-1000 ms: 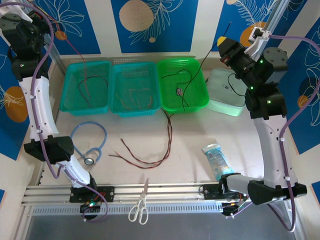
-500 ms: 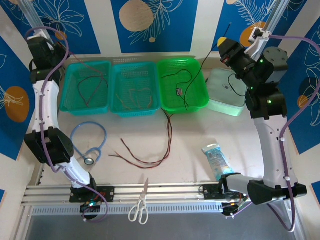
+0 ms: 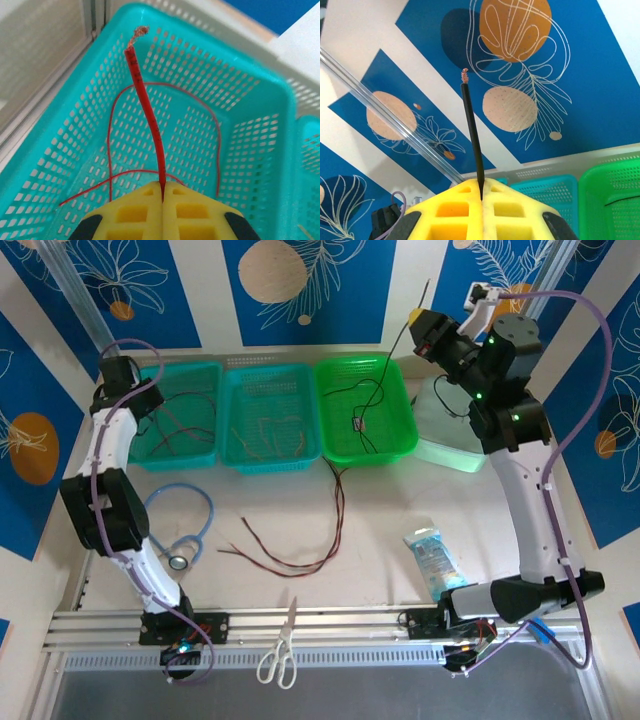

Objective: Untangle the cables

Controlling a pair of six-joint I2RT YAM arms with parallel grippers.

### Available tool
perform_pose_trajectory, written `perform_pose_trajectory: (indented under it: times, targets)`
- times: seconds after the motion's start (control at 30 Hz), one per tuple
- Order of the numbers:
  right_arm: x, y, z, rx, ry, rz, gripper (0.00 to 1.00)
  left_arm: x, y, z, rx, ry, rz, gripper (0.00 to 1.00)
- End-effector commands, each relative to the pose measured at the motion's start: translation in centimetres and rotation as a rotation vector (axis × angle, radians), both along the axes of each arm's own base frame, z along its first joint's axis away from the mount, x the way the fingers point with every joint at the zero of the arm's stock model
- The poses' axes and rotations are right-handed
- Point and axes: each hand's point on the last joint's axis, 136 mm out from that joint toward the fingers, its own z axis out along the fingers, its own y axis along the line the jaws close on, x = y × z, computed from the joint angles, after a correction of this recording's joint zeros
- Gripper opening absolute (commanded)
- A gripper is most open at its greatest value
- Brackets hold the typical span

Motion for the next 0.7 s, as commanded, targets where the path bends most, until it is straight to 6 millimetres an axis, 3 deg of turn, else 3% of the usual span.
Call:
perform_pose_trajectory:
  times: [0.0,0.17,0.37,0.4,0.47,0.5,0.57,0.67]
  targets:
    - [0.7,0.2,1.7,-0.036,-0.063,-0.024,0.00,0.0,-0.4,-3.0,0.012,0.116,-0.047,0.00]
    - [2.1,0.9,2.7,-0.051,-0.093,-0.022,0.00,0.7,-1.2,-6.5,-0.060,0.217,-0.079,0.00]
    - [3.3,1.2,3.7,-0.071,-0.121,-0.035,0.00,1.3,-2.3,-9.0,-0.139,0.298,-0.119,0.00]
    - [3.6,1.2,3.6,-0.078,-0.119,-0.041,0.00,1.4,-2.4,-9.2,-0.146,0.309,-0.124,0.08]
    - [4.6,1.0,2.8,-0.100,-0.098,-0.065,0.00,1.6,-2.4,-9.2,-0.149,0.320,-0.127,0.43]
    - [5.1,0.9,2.3,-0.106,-0.087,-0.078,0.00,1.6,-2.3,-8.9,-0.145,0.316,-0.124,0.54]
    - [6.0,0.8,0.7,-0.113,-0.055,-0.099,0.00,1.7,-2.1,-7.8,-0.125,0.290,-0.124,0.63]
    - [7.1,0.7,-1.5,-0.130,-0.013,-0.126,0.00,1.8,-1.7,-5.4,-0.088,0.244,-0.118,0.70]
